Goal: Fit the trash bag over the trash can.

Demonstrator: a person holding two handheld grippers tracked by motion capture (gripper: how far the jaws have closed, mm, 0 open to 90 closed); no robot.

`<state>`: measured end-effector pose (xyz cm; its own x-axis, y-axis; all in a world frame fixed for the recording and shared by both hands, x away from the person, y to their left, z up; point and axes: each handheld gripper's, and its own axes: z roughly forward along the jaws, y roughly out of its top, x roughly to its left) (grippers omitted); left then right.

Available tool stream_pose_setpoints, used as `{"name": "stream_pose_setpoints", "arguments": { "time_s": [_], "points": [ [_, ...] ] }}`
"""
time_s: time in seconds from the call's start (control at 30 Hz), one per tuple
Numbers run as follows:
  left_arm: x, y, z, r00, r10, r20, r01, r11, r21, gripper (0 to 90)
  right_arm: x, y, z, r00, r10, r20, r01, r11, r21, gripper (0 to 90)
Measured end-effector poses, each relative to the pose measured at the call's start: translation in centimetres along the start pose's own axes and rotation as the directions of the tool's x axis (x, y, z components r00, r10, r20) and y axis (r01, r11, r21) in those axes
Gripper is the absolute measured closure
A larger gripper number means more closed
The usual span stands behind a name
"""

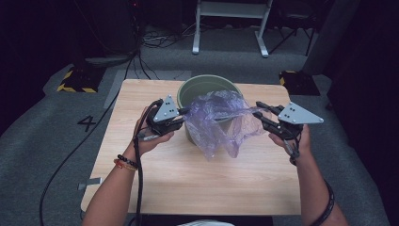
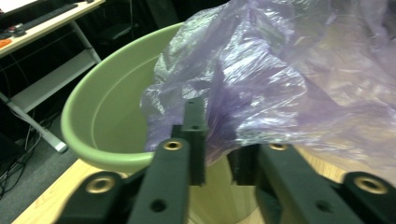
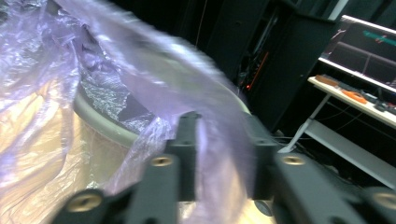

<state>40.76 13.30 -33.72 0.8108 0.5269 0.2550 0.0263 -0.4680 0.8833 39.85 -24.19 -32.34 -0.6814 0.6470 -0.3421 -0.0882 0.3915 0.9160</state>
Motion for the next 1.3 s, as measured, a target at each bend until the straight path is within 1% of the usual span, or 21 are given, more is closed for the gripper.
{"name": "stream_pose_setpoints", "arguments": {
  "time_s": [0.03, 0.07, 0.1, 0.13, 0.17, 0.23, 0.27, 0.3, 0.43, 0.5, 0.67, 0.8, 0.93, 1.03, 1.1, 1.13, 1.2, 1.23, 1.3],
  "points": [
    [0.0, 0.0, -0.2, 1.0000, -0.006, -0.003, 0.006, 1.0000, -0.006, 70.8, 0.0, 0.1, 0.2, 1.0000, 0.000, -0.005, 0.000, 1.000, 0.004, 79.1],
    [0.1, -0.1, -0.4, 0.9999, -0.011, -0.010, 0.011, 0.9999, -0.012, 65.0, 0.0, 0.2, 0.5, 0.9999, -0.004, -0.014, 0.005, 1.000, 0.011, 82.5],
    [0.0, -0.1, -0.6, 0.9997, -0.012, -0.020, 0.012, 0.9998, -0.015, 60.4, 0.0, 0.3, 0.8, 0.9999, -0.006, -0.014, 0.006, 1.000, 0.016, 84.6],
    [0.0, -0.1, -0.9, 0.9989, -0.025, -0.040, 0.024, 0.9994, -0.024, 53.9, 0.0, 0.4, 0.9, 0.9999, -0.005, -0.015, 0.005, 1.000, 0.020, 86.3],
    [0.0, -0.2, -1.2, 0.9985, -0.031, -0.045, 0.030, 0.9991, -0.030, 46.0, 0.1, 0.6, 1.2, 0.9998, -0.006, -0.019, 0.006, 1.000, 0.026, 87.3],
    [-0.1, -0.4, -1.7, 0.9976, -0.045, -0.053, 0.043, 0.9983, -0.039, 38.1, 0.1, 0.8, 1.5, 0.9998, -0.005, -0.019, 0.005, 0.999, 0.034, 88.7],
    [-0.1, -0.5, -1.8, 0.9973, -0.055, -0.048, 0.053, 0.9979, -0.037, 33.0, 0.2, 0.8, 1.6, 0.9998, -0.006, -0.021, 0.007, 0.999, 0.038, 88.8],
    [-0.1, -0.6, -2.0, 0.9971, -0.065, -0.039, 0.063, 0.9974, -0.035, 30.1, 0.2, 0.9, 1.8, 0.9997, -0.009, -0.025, 0.010, 0.999, 0.041, 89.0],
    [-0.5, -1.2, -2.6, 0.9963, -0.081, -0.030, 0.080, 0.9962, -0.036, 22.6, 0.3, 1.0, 2.1, 0.9996, -0.010, -0.025, 0.012, 0.999, 0.051, 89.2],
    [-0.9, -1.6, -2.9, 0.9957, -0.092, -0.011, 0.092, 0.9952, -0.033, 18.4, 0.4, 1.0, 2.2, 0.9997, -0.008, -0.024, 0.010, 0.998, 0.056, 89.3],
    [-2.4, -2.4, -3.8, 0.9958, -0.089, 0.019, 0.090, 0.9947, -0.049, 16.2, 0.6, 1.1, 2.3, 0.9997, -0.012, -0.022, 0.014, 0.998, 0.062, 89.3],
    [-4.0, -2.9, -4.6, 0.9954, -0.085, 0.044, 0.088, 0.9939, -0.065, 16.1, 0.6, 1.0, 2.4, 0.9996, -0.011, -0.024, 0.013, 0.998, 0.067, 89.3],
    [-5.9, -3.1, -4.8, 0.9966, -0.047, 0.068, 0.050, 0.9971, -0.056, 15.7, 0.7, 1.1, 2.5, 0.9997, -0.014, -0.021, 0.016, 0.997, 0.078, 89.3],
    [-7.1, -3.3, -5.2, 0.9956, -0.030, 0.089, 0.034, 0.9980, -0.054, 15.7, 0.7, 1.1, 2.7, 0.9997, -0.018, -0.015, 0.020, 0.996, 0.086, 89.5],
    [-7.9, -3.7, -5.5, 0.9941, -0.045, 0.098, 0.052, 0.9960, -0.072, 15.6, 0.8, 1.1, 2.7, 0.9997, -0.018, -0.018, 0.020, 0.996, 0.087, 89.5],
    [-8.4, -3.8, -5.4, 0.9940, -0.037, 0.103, 0.044, 0.9969, -0.065, 15.6, 0.8, 1.1, 2.7, 0.9997, -0.020, -0.018, 0.021, 0.996, 0.089, 89.5],
    [-9.0, -4.0, -5.3, 0.9941, -0.018, 0.107, 0.023, 0.9985, -0.050, 15.6, 0.8, 1.0, 2.8, 0.9997, -0.018, -0.017, 0.019, 0.995, 0.095, 89.5],
    [-9.4, -4.0, -5.2, 0.9935, -0.014, 0.113, 0.019, 0.9986, -0.048, 15.5, 0.8, 1.0, 2.8, 0.9997, -0.017, -0.018, 0.019, 0.995, 0.095, 89.5],
    [-10.1, -3.9, -4.8, 0.9951, -0.008, 0.099, 0.012, 0.9990, -0.042, 15.0, 0.8, 0.9, 2.9, 0.9997, -0.014, -0.019, 0.016, 0.995, 0.096, 89.5]
  ]
}}
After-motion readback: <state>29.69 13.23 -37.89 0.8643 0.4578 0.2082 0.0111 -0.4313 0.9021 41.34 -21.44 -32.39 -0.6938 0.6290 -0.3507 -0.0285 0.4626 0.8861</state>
